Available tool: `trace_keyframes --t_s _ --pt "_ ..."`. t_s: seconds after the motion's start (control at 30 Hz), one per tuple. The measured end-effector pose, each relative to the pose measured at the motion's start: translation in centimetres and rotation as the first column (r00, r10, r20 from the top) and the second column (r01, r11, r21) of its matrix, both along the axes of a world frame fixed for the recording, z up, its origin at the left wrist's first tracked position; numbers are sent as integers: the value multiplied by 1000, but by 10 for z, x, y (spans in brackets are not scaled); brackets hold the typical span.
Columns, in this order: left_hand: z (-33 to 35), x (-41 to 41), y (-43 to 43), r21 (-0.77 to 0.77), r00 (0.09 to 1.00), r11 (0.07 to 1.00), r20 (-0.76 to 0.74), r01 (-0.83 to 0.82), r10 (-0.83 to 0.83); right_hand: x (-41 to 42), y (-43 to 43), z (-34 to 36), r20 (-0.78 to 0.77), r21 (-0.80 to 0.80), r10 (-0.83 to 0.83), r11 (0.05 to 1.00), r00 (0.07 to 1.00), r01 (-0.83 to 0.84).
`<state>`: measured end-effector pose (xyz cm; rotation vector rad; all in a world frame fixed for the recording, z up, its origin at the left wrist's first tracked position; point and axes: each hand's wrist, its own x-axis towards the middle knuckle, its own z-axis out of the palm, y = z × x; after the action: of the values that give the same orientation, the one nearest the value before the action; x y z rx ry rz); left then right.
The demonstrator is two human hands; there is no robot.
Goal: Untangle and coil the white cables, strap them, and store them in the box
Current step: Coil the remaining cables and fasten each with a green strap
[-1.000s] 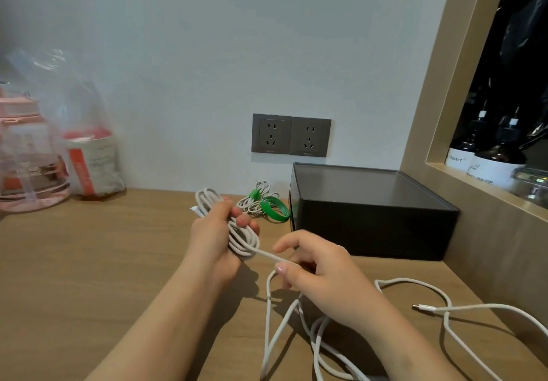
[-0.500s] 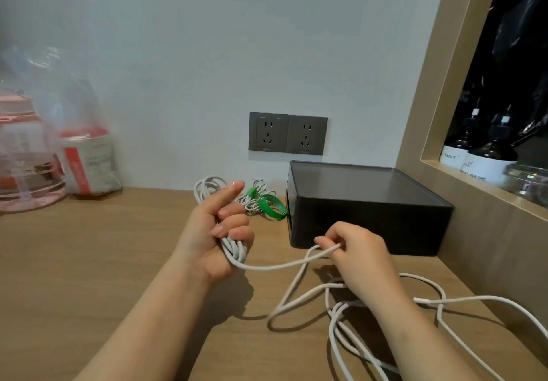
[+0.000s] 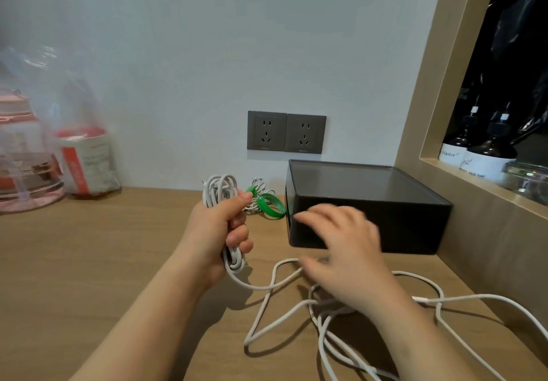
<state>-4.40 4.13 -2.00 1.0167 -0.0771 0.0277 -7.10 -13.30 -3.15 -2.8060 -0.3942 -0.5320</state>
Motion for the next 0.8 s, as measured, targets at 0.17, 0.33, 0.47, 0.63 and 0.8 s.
trace_keyframes --t_s 0.17,0.33,0.47,0.63,0.8 --pt "0 2 -1 -96 1000 995 -9 14 -15 -3 19 -4 -258 -21 232 969 938 -246" --pt "2 5 3 -201 999 979 -32 30 -37 1 4 -1 -245 128 168 982 955 -140" --pt "0 6 0 -191 999 981 -4 33 -35 1 14 -12 -383 -17 206 973 900 -230" --pt "1 5 1 -47 1000 999 22 4 -3 8 8 -14 -207 38 103 995 973 -97" --pt "0 4 -1 16 998 1000 -55 -11 12 6 6 -14 -314 236 105 971 944 -29"
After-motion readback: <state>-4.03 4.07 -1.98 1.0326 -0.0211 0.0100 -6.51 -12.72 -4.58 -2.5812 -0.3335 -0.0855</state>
